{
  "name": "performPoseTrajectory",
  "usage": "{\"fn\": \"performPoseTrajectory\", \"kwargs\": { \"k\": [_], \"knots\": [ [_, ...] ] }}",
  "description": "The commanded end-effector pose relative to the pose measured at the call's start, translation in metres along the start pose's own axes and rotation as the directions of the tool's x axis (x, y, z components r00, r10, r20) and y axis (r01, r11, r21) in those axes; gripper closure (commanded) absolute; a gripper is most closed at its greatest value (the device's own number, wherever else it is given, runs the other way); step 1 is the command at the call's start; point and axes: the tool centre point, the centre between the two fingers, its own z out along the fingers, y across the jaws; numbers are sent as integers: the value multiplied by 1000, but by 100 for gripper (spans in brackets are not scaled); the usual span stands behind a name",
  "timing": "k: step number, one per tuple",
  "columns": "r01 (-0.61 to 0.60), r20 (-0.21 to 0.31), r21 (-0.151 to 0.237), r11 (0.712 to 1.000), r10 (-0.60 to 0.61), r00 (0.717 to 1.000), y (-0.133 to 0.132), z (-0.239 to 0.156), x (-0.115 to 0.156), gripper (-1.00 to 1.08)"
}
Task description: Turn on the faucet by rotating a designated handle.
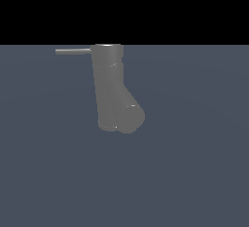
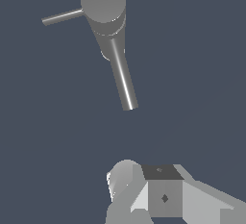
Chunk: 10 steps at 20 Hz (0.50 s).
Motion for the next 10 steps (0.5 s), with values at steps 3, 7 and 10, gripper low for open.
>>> {"fn": "performPoseTrajectory", "kwargs": {
  "k": [3,7,10],
  "knots": [
    [3,2,0,1000,-3,1000,-1,0,1,108],
    [27,13,1,1000,-27,1000,-12,4,4,108],
    [46,21,2,999,-46,999,-19,7,5,108]
  ]
}}
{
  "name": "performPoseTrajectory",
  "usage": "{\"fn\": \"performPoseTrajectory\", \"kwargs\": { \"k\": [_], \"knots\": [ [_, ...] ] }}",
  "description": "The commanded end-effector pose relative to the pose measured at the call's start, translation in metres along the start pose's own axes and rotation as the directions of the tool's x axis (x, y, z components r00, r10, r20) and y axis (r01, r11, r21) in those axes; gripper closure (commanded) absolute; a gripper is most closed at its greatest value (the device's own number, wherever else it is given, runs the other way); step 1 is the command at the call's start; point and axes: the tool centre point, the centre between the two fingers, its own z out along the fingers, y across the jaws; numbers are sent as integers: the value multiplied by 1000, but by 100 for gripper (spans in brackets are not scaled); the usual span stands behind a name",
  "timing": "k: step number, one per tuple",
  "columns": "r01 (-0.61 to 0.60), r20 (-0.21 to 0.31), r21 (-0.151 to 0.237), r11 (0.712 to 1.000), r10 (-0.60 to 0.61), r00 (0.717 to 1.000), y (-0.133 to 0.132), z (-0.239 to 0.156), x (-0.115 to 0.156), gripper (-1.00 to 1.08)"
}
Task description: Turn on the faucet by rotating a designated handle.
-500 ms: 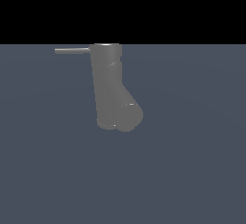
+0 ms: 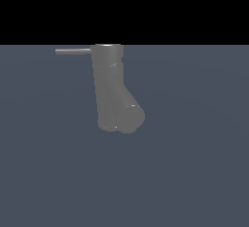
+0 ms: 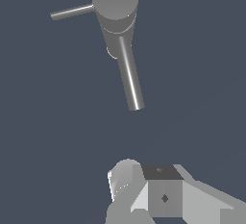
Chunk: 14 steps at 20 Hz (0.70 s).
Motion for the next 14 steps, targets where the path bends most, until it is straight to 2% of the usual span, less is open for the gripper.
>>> {"fn": "performPoseTrajectory", "kwargs": {
  "k": [1,7,14],
  "knots": [
    [13,5,0,1000,-13,1000,-4,1,1,108],
    [1,3,1,1000,-1,1000,-4,1,3,108],
    [-56,2,2,998,56,998,-8,4,17,108]
  ]
}}
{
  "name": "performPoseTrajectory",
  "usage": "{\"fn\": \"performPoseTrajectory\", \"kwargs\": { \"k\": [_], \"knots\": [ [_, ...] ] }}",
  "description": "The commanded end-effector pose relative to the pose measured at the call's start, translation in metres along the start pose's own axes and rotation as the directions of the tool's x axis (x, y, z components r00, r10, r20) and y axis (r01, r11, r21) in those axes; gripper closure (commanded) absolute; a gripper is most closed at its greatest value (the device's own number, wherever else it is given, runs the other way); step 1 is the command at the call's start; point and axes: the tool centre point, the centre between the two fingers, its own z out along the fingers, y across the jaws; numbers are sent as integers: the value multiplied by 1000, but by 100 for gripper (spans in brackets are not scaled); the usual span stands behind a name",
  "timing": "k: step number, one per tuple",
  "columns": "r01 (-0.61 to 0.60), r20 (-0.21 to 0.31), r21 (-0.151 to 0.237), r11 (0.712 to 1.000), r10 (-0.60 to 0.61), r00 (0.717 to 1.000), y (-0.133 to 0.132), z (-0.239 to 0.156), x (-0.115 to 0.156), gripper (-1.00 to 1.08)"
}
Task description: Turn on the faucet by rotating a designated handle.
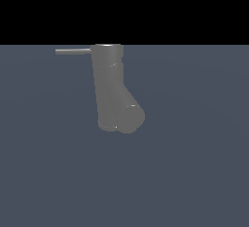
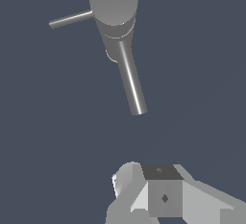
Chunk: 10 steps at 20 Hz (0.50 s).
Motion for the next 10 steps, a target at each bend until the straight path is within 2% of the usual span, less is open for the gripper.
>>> {"fn": "performPoseTrajectory", "kwargs": {
  "k": [1,10],
  "knots": [
    [-28,-1,1,1000,28,1000,-2,1,7,108],
    [-184,-5,6,983,184,983,-16,12,45,108]
  ]
}}
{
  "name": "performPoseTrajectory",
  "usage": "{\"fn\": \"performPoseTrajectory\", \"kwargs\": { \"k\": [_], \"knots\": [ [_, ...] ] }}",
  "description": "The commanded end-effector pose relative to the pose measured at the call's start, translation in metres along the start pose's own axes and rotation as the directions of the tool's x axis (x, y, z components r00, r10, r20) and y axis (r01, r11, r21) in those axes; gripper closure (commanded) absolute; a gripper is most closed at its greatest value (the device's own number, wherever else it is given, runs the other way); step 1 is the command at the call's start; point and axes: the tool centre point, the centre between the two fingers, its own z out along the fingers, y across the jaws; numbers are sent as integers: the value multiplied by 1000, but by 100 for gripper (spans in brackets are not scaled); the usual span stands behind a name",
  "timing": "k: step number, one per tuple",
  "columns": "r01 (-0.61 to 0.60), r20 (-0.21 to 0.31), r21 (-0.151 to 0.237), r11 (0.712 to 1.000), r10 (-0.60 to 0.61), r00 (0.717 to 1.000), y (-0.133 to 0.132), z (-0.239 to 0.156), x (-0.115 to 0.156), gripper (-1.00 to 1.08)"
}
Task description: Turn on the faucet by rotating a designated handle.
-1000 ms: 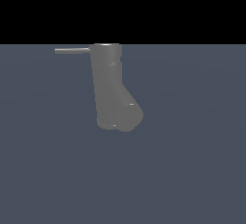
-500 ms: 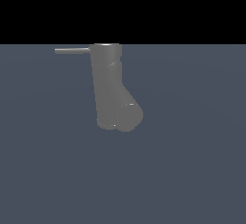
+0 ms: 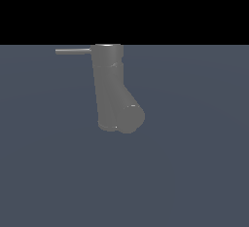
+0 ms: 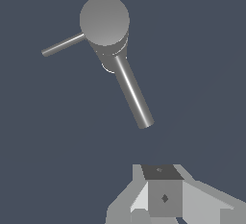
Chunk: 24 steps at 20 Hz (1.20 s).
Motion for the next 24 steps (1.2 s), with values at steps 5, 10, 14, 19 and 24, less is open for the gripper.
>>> {"fn": "performPoseTrajectory", "kwargs": {
  "k": [5,10,14,19,24],
  "knots": [
    [-137,-3,5,991,137,991,-19,12,30,108],
    [-242,-6,8,970,242,970,-34,23,52,108],
    [-324,-7,11,946,324,946,-47,33,69,108],
    [-423,-8,14,906,423,906,-64,48,90,108],
    [-518,-9,18,855,518,855,-81,64,109,108]
  ]
}}
